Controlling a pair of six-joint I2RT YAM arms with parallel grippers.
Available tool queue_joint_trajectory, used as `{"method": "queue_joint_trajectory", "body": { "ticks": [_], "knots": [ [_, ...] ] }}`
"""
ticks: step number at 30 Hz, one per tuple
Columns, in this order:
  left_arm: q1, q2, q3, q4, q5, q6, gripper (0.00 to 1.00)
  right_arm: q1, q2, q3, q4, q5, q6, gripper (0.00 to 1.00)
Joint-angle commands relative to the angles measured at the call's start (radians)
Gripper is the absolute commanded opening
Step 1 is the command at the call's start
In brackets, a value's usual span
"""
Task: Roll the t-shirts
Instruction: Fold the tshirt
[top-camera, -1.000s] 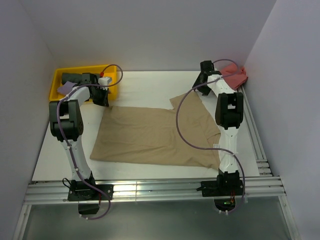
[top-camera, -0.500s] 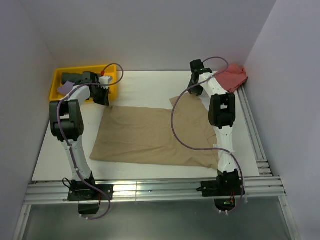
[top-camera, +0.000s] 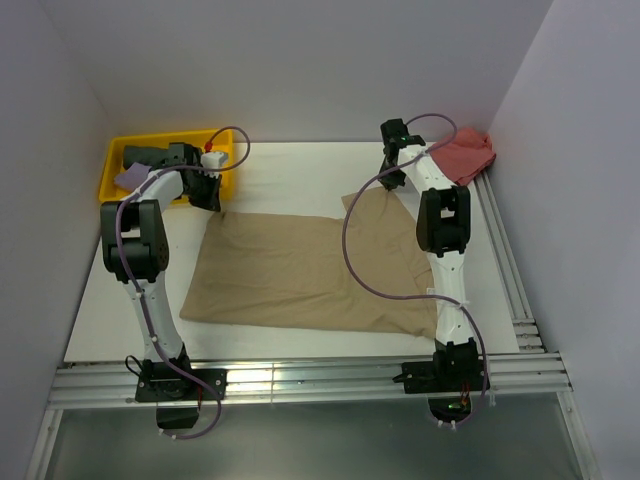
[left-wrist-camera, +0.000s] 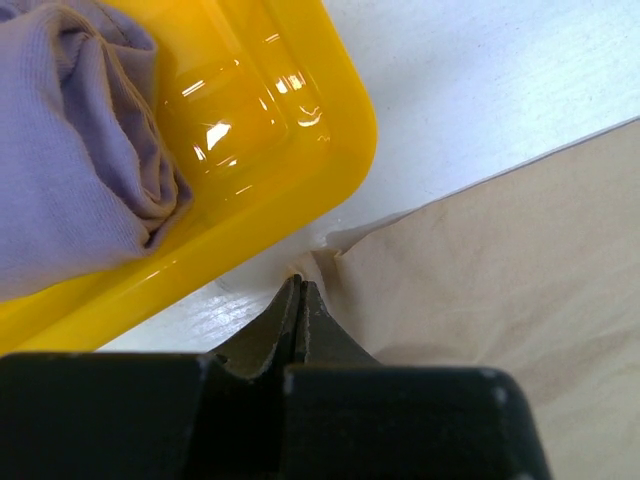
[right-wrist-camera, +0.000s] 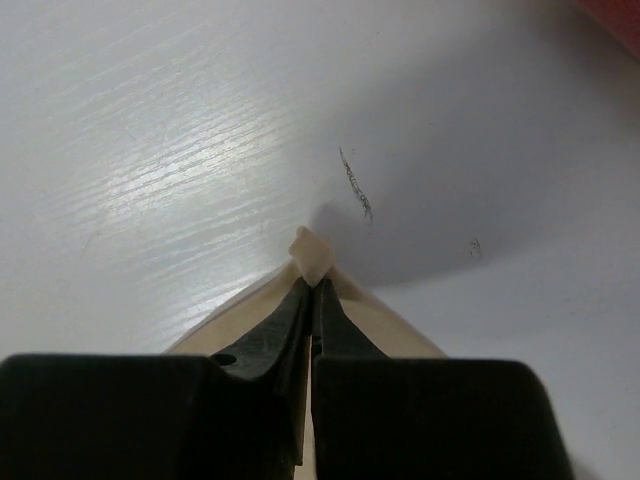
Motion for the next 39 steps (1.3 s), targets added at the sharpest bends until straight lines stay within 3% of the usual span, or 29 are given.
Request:
{"method": "queue_joint_trajectory", "body": {
  "ticks": [1, 20, 39],
  "knots": [
    [-0.007, -0.049, 0.042, 0.005, -0.006, -0.007, 0.00, -0.003, -0.022, -0.008, 0.016, 0.009, -0.010, 0.01],
    [-0.004, -0.065, 0.123, 0.060, -0.093, -0.038, 0.00, -0.046, -0.232, -0.168, 0.187, 0.023, 0.004, 0.00],
    [0.016, -0.100, 0.115, 0.080, -0.067, -0.056, 0.00, -0.111, -0.442, -0.369, 0.258, -0.043, 0.032, 0.00]
  ]
}}
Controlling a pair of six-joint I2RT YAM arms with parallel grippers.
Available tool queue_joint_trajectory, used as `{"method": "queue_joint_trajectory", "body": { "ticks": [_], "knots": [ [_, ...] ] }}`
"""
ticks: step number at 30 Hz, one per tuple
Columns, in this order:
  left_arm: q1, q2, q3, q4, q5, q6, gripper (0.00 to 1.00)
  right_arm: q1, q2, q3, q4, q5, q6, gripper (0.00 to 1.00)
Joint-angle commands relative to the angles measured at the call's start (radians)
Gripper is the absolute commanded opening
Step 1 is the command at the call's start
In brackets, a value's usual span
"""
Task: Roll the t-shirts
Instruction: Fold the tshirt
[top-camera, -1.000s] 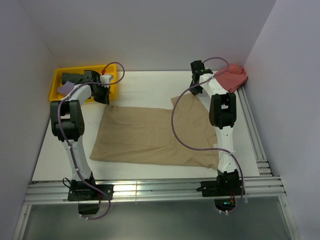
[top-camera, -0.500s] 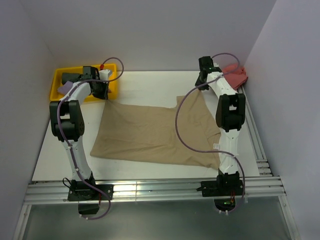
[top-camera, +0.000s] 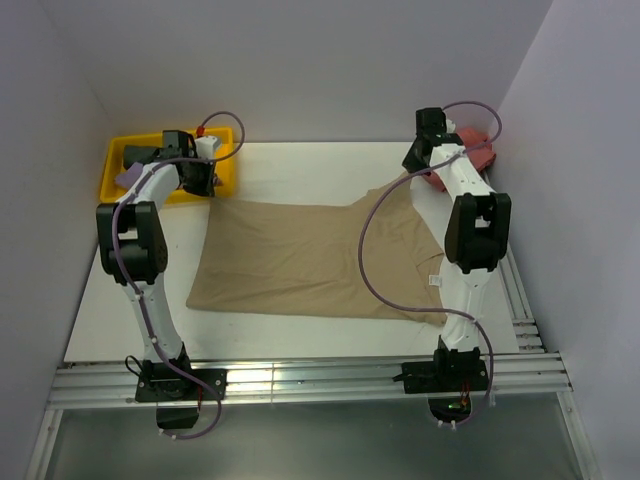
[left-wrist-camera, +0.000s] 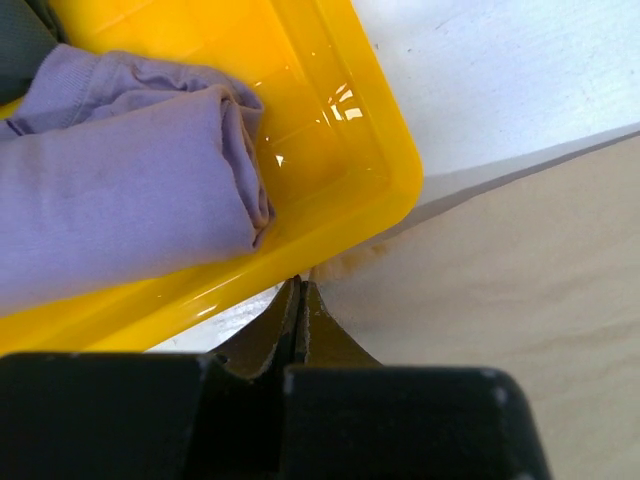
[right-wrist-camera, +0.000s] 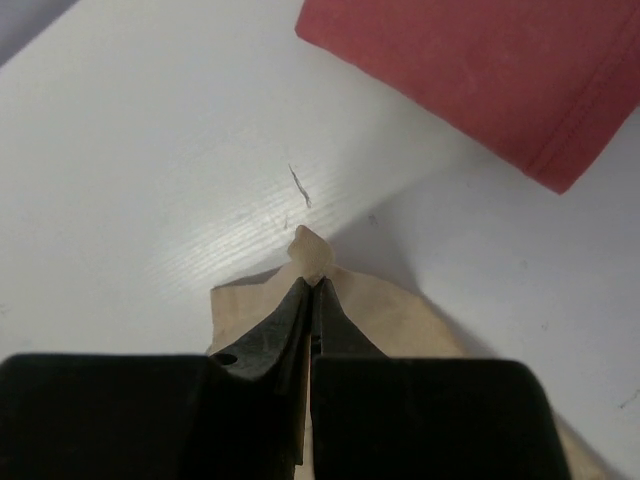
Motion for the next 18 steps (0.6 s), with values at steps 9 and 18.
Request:
{"method": "queue_joint_trajectory", "body": {
  "ticks": [9, 18],
  "knots": [
    [0.036, -0.166, -0.037, 0.024, 0.081, 0.060, 0.00, -0.014, -0.305, -0.334, 0.073, 0.023, 0.068, 0.00],
    [0.034, -0.227, -0.103, -0.096, 0.136, 0.166, 0.00, -0.013, -0.564, -0.689, 0.134, -0.028, 0.142, 0.00]
  ]
}}
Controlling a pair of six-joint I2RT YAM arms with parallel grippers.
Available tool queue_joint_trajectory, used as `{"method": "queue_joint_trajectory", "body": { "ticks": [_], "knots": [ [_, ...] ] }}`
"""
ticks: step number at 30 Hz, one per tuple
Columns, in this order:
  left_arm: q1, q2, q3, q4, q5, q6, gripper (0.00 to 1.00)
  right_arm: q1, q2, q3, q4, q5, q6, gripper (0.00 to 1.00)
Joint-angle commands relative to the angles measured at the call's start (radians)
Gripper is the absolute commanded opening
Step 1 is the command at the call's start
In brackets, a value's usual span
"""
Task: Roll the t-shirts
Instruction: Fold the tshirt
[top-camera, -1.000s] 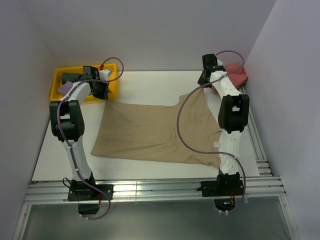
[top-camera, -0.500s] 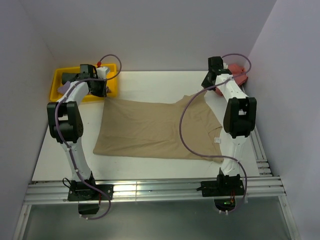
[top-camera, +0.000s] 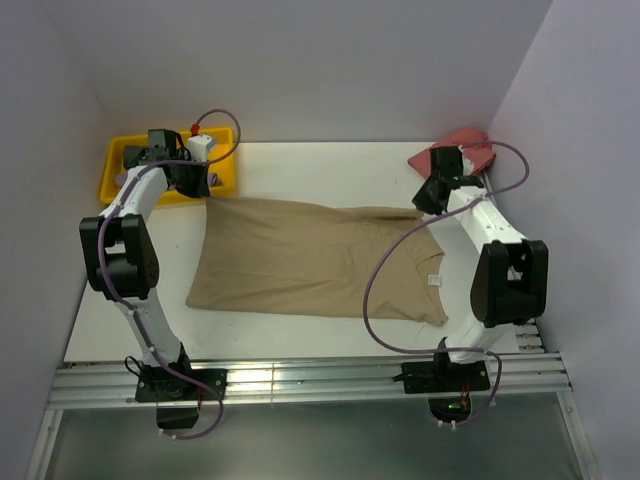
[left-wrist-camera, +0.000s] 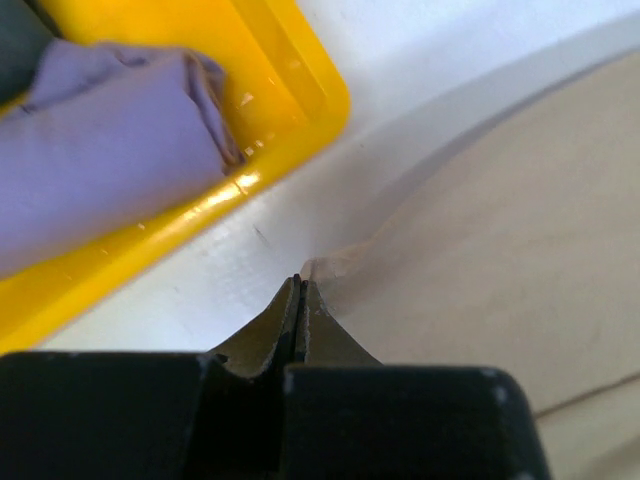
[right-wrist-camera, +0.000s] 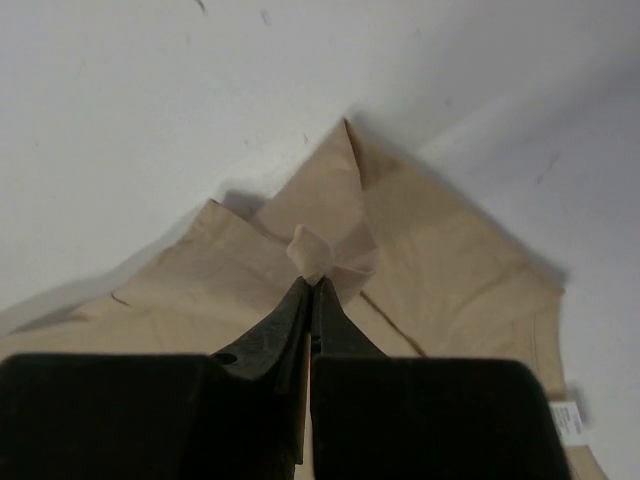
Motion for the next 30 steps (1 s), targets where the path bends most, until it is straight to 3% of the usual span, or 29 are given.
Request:
{"method": "queue_joint_trajectory", "body": {
  "ticks": [1, 14, 30],
  "knots": [
    [0.004, -0.076, -0.040, -0.072, 0.046, 0.074, 0.00, -0.007, -0.112, -0.111, 0.048, -0.021, 0.046, 0.00],
    [0.015, -0.179, -0.203, -0.138, -0.008, 0.142, 0.00, 0.001, -0.466, -0.470, 0.040, -0.012, 0.113, 0.00],
    [0.058, -0.260, -0.353, -0.144, -0.034, 0.179, 0.00, -0.005, -0.635, -0.579, -0.047, 0.026, 0.151, 0.00]
  ]
}}
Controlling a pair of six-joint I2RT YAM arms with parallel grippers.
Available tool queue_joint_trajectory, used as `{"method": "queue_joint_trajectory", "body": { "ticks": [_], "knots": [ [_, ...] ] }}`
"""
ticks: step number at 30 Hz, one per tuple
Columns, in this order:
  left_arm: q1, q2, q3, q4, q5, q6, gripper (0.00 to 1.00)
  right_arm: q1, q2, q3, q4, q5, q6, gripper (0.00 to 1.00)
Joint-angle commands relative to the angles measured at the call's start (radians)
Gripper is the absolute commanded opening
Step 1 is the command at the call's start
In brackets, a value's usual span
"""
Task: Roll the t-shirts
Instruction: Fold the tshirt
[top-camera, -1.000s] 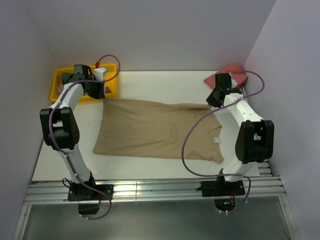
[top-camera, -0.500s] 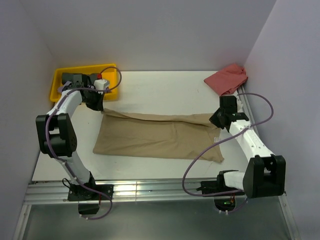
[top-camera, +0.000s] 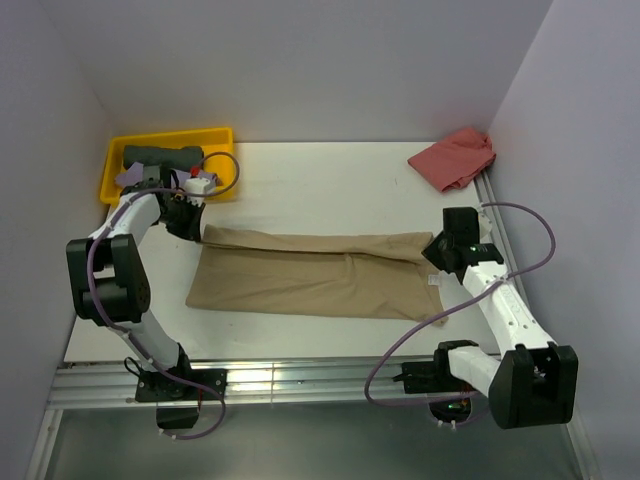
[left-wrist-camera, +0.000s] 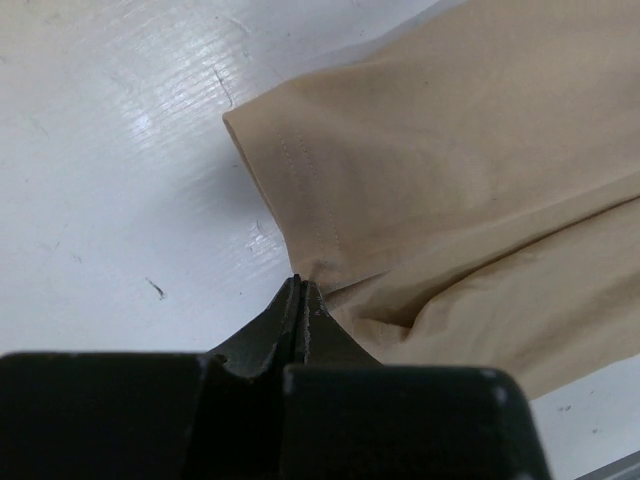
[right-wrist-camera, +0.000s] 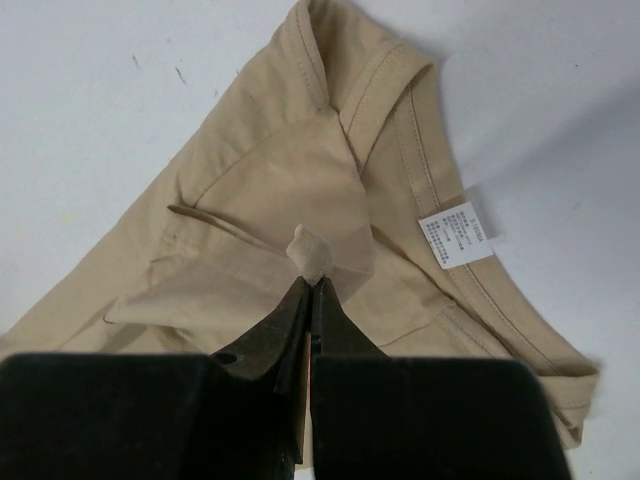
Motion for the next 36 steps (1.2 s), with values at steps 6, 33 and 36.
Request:
{"method": "queue_joint_trajectory", "body": {
  "ticks": [6, 33, 36],
  "knots": [
    [0.024, -0.085, -0.040, -0.001, 0.003, 0.044, 0.00, -0.010, -0.053, -0.047, -0.037, 0.035, 0.018, 0.00],
    [0.037, -0.136, -0.175, 0.017, -0.008, 0.066, 0.36, -0.070, -0.067, -0.187, 0.023, -0.028, -0.005, 0.06],
    [0.050, -0.157, -0.162, 0.029, -0.009, 0.041, 0.49, -0.070, -0.076, -0.190, 0.010, -0.039, -0.011, 0.28]
  ]
}}
